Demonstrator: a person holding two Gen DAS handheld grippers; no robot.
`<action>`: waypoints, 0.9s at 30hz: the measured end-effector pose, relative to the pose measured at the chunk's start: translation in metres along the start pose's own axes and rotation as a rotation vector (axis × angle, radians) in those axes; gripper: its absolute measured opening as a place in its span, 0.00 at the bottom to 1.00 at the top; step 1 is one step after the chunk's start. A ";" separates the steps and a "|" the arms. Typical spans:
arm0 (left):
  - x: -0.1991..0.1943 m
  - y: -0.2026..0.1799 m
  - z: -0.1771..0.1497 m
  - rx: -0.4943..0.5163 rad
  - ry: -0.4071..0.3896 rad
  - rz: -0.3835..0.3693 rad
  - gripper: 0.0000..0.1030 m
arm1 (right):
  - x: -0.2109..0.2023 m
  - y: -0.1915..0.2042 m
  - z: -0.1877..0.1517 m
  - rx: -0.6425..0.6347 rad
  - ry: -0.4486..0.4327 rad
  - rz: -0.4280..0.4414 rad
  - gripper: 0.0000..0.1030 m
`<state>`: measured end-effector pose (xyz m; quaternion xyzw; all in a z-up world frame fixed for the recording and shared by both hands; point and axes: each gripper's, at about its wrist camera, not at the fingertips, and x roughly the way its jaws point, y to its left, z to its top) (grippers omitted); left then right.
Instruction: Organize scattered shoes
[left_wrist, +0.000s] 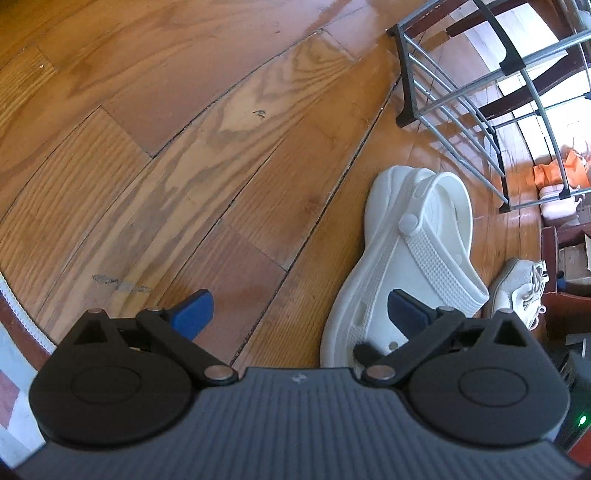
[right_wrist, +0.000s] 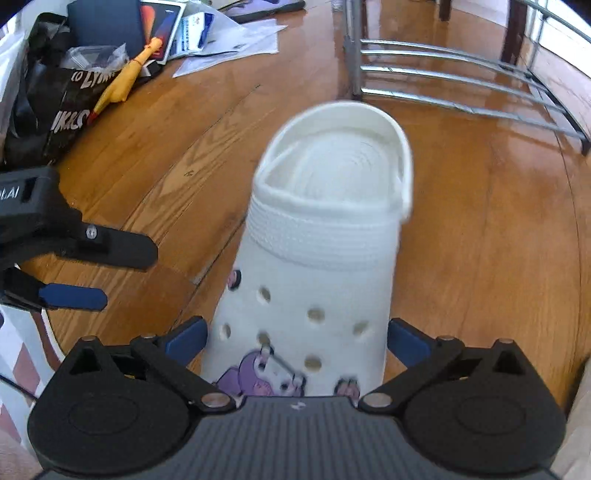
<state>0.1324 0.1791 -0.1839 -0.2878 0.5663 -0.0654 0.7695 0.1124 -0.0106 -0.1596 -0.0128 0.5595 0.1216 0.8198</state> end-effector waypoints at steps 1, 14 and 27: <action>0.001 -0.001 0.000 0.002 0.002 0.000 0.99 | -0.001 0.002 -0.005 -0.013 0.004 -0.008 1.00; 0.005 0.010 0.000 -0.049 0.020 -0.009 0.99 | 0.004 0.001 -0.018 -0.178 -0.134 0.034 0.99; -0.001 0.011 0.000 -0.089 0.006 -0.065 1.00 | -0.066 -0.086 0.021 0.154 -0.312 0.321 0.98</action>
